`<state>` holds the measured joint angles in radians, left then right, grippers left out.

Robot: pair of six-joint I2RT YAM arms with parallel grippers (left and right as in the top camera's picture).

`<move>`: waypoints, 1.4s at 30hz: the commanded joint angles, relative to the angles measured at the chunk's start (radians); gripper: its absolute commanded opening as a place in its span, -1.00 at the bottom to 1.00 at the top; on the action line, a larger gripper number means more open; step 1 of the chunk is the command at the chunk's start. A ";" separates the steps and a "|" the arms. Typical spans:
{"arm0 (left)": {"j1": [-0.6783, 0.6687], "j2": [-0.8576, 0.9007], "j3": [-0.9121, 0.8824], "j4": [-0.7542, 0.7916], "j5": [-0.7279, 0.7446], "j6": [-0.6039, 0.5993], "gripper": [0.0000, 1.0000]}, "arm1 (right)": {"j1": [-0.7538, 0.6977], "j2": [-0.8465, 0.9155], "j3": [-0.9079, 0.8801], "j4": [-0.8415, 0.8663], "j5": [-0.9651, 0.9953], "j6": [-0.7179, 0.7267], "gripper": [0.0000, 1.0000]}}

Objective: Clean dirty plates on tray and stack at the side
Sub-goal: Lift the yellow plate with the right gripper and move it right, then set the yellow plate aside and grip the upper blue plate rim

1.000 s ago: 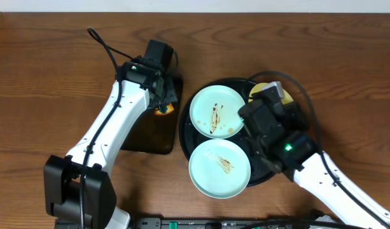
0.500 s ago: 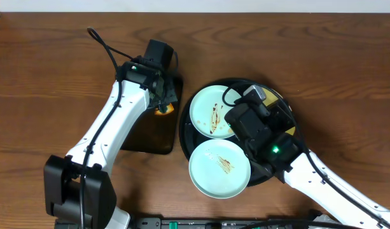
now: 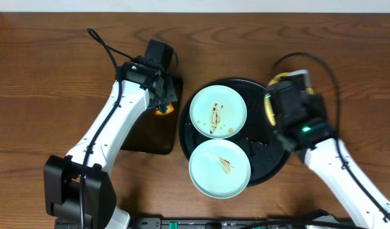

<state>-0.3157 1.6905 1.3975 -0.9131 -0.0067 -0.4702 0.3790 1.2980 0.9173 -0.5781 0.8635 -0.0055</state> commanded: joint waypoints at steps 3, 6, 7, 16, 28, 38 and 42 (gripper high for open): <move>0.005 -0.025 0.007 -0.002 -0.013 0.014 -0.85 | -0.270 0.000 0.016 -0.001 -0.255 0.179 -0.98; 0.005 -0.025 0.007 -0.002 -0.013 0.014 -0.85 | -0.420 0.000 0.016 -0.009 -0.371 0.265 -0.98; 0.005 -0.025 0.007 -0.002 -0.013 0.014 -0.85 | -0.473 0.000 0.016 -0.012 -0.407 0.290 -0.98; 0.005 -0.025 0.007 -0.003 -0.013 0.091 -0.85 | -0.742 0.078 0.015 -0.031 -0.453 0.402 -0.98; 0.005 -0.025 0.007 -0.002 -0.013 0.255 -0.85 | -0.836 0.250 0.016 0.064 -0.698 0.397 -0.64; 0.005 -0.024 -0.003 -0.002 -0.014 0.299 -0.85 | -0.766 0.127 0.029 0.120 -1.001 0.272 -0.22; 0.006 -0.024 -0.014 -0.002 -0.055 0.297 -0.85 | -0.658 0.080 0.029 0.148 -1.184 0.198 -0.11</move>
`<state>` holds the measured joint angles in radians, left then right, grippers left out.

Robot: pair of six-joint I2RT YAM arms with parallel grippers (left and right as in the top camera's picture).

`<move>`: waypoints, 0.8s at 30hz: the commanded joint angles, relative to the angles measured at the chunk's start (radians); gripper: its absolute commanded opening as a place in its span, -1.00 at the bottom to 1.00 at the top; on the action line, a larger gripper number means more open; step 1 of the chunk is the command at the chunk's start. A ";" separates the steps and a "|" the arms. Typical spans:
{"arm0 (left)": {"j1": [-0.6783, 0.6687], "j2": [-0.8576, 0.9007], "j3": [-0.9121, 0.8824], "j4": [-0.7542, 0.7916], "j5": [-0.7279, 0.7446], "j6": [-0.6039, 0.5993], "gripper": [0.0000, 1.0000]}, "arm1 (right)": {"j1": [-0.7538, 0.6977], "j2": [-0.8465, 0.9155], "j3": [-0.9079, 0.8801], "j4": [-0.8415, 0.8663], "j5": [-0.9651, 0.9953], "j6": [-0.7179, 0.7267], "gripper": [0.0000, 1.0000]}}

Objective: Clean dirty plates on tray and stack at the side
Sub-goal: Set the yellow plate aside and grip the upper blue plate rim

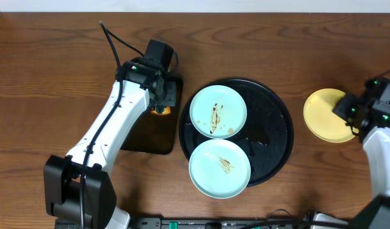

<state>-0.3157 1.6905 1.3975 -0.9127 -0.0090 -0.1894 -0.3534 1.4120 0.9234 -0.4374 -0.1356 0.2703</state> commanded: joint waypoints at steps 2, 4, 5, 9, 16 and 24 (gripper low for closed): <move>0.007 -0.024 -0.018 -0.003 -0.080 0.016 -0.85 | 0.136 -0.031 0.023 0.005 -0.228 -0.097 -0.03; 0.011 -0.024 -0.018 -0.003 -0.089 0.013 -0.85 | 0.208 -0.018 0.023 0.000 -0.239 -0.112 0.00; 0.015 -0.024 -0.018 -0.003 -0.089 0.013 -0.85 | 0.240 -0.010 0.023 0.000 -0.238 -0.117 0.01; 0.041 -0.024 -0.019 -0.002 -0.089 0.012 -0.85 | 0.372 0.048 0.023 0.017 -0.235 -0.130 0.01; 0.107 -0.004 -0.023 0.026 -0.039 0.013 -0.85 | 0.551 0.205 0.023 0.071 -0.115 -0.082 -0.04; 0.164 0.059 -0.040 0.076 0.028 0.017 -0.85 | 0.668 0.368 0.023 0.138 -0.042 0.004 -0.31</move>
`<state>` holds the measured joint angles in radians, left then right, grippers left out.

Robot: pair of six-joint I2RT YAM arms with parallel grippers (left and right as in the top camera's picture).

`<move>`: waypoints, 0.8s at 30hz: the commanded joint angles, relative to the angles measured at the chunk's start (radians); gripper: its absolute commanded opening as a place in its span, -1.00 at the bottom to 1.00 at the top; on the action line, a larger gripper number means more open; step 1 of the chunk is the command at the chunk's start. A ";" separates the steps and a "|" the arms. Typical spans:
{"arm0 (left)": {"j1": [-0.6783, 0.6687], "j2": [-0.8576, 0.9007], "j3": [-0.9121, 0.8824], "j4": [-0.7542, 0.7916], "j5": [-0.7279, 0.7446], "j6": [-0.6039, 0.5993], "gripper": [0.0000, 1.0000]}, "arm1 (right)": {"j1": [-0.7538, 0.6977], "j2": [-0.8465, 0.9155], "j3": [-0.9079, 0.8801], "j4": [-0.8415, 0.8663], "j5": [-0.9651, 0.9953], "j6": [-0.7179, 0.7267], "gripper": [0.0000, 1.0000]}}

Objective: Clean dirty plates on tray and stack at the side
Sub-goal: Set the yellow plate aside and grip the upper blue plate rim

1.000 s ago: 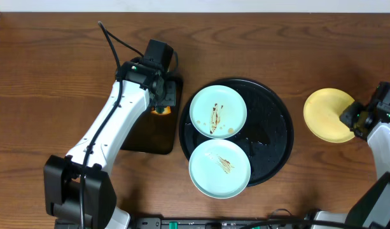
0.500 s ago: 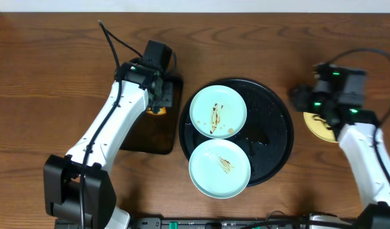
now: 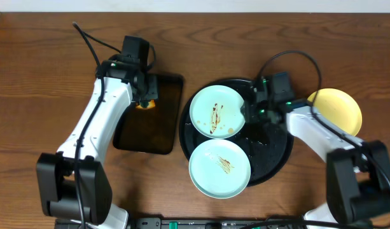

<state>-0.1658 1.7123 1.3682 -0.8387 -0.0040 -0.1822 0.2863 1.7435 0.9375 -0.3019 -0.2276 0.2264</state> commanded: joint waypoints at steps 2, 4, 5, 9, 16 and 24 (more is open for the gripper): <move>0.020 0.058 -0.011 0.004 0.023 0.010 -0.85 | 0.041 0.060 0.008 0.002 0.077 0.075 -0.42; 0.021 0.080 -0.011 0.008 0.023 0.010 -0.85 | 0.047 0.074 0.008 0.002 0.086 0.077 -0.58; 0.021 0.091 -0.011 0.010 0.027 0.010 -0.85 | 0.047 0.075 0.008 -0.002 0.087 0.078 -0.66; 0.021 0.142 -0.012 0.034 0.121 0.048 -0.85 | 0.047 0.074 0.008 -0.016 0.108 0.092 -0.97; 0.021 0.266 -0.013 0.059 0.159 0.051 -0.85 | 0.047 0.074 0.008 -0.061 0.150 0.095 -0.97; 0.030 0.383 -0.013 0.046 0.072 0.036 -0.85 | 0.047 0.074 0.008 -0.076 0.152 0.095 -0.98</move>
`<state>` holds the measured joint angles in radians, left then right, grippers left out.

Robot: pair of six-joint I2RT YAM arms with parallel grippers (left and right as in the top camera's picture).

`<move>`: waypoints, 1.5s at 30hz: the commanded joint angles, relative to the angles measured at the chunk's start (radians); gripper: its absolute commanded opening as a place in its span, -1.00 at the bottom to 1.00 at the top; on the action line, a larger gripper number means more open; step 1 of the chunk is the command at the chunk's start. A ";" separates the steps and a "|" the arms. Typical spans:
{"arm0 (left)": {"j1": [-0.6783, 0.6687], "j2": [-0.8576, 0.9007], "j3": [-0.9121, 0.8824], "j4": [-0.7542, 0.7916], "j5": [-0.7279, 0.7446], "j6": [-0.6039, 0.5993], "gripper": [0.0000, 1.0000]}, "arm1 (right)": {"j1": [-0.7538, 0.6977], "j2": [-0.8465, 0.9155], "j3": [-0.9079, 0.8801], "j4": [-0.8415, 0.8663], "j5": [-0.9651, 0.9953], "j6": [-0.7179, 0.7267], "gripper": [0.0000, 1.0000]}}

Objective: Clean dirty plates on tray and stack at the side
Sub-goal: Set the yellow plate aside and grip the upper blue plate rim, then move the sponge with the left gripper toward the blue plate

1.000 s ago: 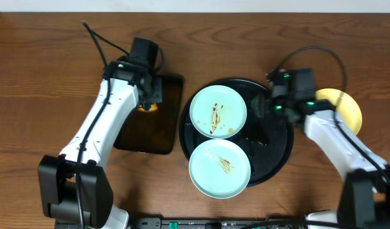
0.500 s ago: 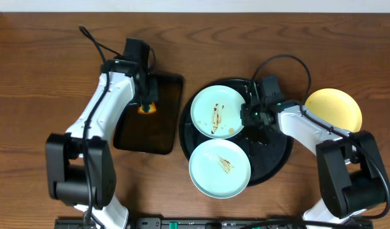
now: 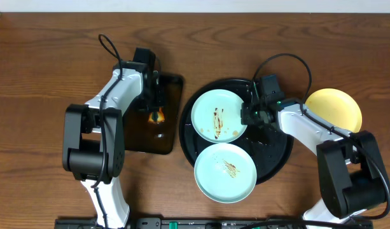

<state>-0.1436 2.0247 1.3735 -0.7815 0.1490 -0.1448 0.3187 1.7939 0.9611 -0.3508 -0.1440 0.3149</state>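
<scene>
Two pale green plates with brown smears lie on the round black tray: the upper plate and the lower plate, which hangs over the tray's front edge. My right gripper is at the upper plate's right rim, its fingers apparently closed on it. My left gripper hangs over the dark brown mat, shut on a small orange sponge. A clean yellow plate rests on the table right of the tray.
The dark mat lies just left of the tray, almost touching it. Both arms' cables arch over the back of the table. A black strip runs along the front edge below the lower plate.
The left gripper with the sponge has moved right and nearer, toward the tray side of the mat. Both green plates have shifted slightly right and toward the front. The right gripper stays at the upper plate's rim.
First the right gripper held the yellow plate over the tray's right side while the left held the sponge at the mat. Then the yellow plate lay on the table at the right. The right gripper then came to the upper green plate's rim, where it remains.
</scene>
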 commanded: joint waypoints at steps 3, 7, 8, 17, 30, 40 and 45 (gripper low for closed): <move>0.021 0.063 -0.016 -0.034 -0.194 -0.112 -0.85 | 0.014 0.024 -0.015 -0.027 0.069 0.006 -0.97; 0.025 0.021 -0.014 -0.036 0.182 0.101 -0.85 | 0.014 0.024 -0.015 -0.026 0.069 0.006 -0.97; 0.025 0.008 -0.014 -0.036 0.253 0.137 -0.85 | 0.014 0.024 -0.015 -0.023 0.073 0.006 -0.98; 0.024 -0.195 -0.014 -0.003 0.067 0.013 -0.85 | 0.014 0.024 -0.015 -0.024 0.102 0.006 -0.98; 0.024 -0.427 -0.014 0.069 -0.059 -0.008 -0.85 | 0.014 0.024 -0.015 -0.027 0.102 0.005 -0.97; 0.024 -0.552 -0.014 0.108 -0.117 -0.037 -0.86 | 0.014 0.024 -0.015 -0.027 0.103 0.005 -0.97; 0.024 -0.583 -0.014 0.129 -0.116 -0.038 -0.85 | 0.014 0.024 -0.015 -0.027 0.103 0.005 -0.97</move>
<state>-0.1207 1.4673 1.3621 -0.6647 0.0544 -0.1646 0.3298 1.7935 0.9630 -0.3542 -0.1177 0.3222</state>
